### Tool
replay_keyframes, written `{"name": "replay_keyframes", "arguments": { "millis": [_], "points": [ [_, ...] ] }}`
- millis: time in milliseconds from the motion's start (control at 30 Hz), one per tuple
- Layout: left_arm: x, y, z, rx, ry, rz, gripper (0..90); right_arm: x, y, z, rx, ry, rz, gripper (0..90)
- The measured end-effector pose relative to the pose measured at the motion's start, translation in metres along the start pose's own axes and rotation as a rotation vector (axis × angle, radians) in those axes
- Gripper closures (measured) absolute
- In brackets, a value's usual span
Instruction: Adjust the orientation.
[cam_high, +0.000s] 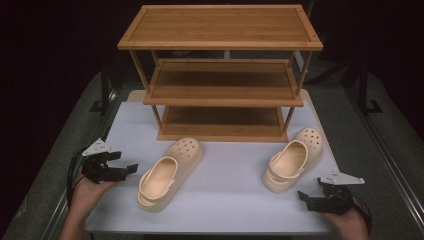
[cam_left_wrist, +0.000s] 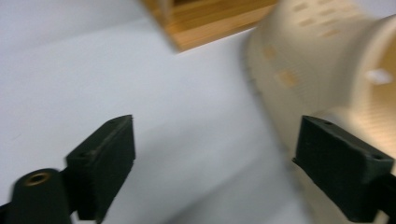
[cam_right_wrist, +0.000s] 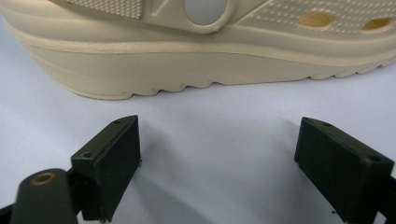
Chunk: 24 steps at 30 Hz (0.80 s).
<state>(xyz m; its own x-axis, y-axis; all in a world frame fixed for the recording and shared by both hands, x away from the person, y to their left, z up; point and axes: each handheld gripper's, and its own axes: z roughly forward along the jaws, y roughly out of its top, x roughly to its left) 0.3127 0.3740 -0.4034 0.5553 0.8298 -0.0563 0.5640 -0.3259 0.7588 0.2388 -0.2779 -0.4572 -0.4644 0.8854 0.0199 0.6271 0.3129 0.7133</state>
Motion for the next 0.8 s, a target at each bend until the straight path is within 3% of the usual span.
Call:
{"name": "replay_keyframes", "arguments": {
  "millis": [167, 367, 633, 800],
  "points": [
    [0.014, -0.013, 0.012, 0.046, 0.041, -0.013, 0.5, 0.0, 0.0, 0.0, 0.003, -0.002, -0.002, 13.7],
    [0.015, -0.026, 0.034, 0.13, 0.071, 0.031, 0.0, 0.0, 0.0, 0.0, 0.002, 0.0, -0.001, 13.8],
    [0.016, -0.029, 0.036, 0.11, 0.061, 0.038, 0.0, 0.0, 0.001, -0.001, 0.005, 0.004, 0.001, 14.1],
    [0.015, -0.029, 0.037, 0.11, 0.061, 0.037, 0.0, 0.0, 0.005, -0.008, 0.011, 0.016, 0.01, 19.2]
  ]
}}
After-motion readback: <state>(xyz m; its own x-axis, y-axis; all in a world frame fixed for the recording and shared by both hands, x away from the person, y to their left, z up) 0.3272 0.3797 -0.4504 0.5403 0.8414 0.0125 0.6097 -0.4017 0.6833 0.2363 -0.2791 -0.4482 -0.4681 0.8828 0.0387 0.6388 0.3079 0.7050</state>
